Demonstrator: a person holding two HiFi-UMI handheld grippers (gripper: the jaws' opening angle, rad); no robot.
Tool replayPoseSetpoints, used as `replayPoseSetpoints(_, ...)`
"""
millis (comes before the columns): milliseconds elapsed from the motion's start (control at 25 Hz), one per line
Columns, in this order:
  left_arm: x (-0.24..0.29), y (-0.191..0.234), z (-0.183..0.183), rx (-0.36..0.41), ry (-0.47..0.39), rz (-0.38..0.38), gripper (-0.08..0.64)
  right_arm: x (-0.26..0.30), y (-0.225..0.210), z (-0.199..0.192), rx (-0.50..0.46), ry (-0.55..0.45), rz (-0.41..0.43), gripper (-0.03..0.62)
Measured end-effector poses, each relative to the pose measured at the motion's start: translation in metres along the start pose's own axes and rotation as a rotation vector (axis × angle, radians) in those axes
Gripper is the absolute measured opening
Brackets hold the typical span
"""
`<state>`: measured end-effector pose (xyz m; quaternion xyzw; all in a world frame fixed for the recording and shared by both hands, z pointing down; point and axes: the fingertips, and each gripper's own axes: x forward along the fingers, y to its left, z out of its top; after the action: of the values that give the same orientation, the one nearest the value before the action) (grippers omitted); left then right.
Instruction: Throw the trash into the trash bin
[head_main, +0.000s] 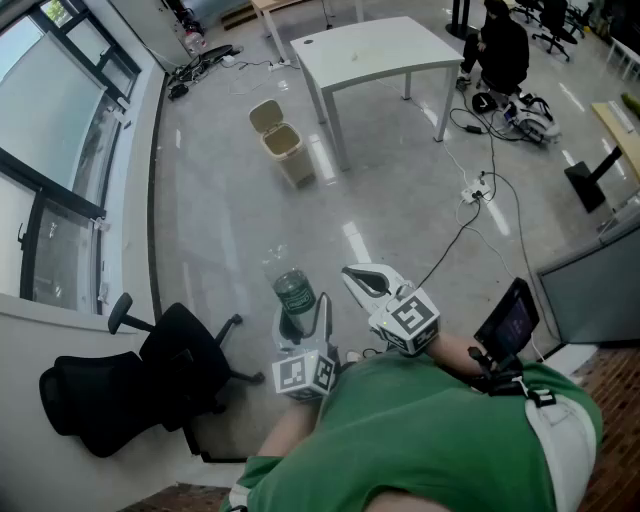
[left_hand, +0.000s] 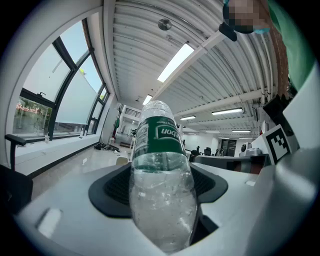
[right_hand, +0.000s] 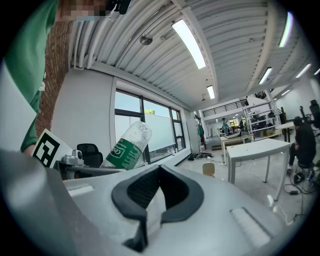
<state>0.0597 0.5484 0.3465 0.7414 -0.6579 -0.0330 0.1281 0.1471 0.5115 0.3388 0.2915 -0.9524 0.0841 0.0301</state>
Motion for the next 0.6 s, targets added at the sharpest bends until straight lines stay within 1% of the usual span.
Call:
replayPoseSetpoints(440,0.0072,0.0038,-0.0035,0.003,0.014,-0.015,0.337,0.0048,-0.0063,-0.0041,0.009,-0.001,-0.022,0.003)
replayPoseSetpoints(600,0.0083,0.0034,-0.0041,0.003,0.020,-0.020,0.337,0.0031,-0.0083,-0.0017,0.032,-0.019,-0.028,0.003)
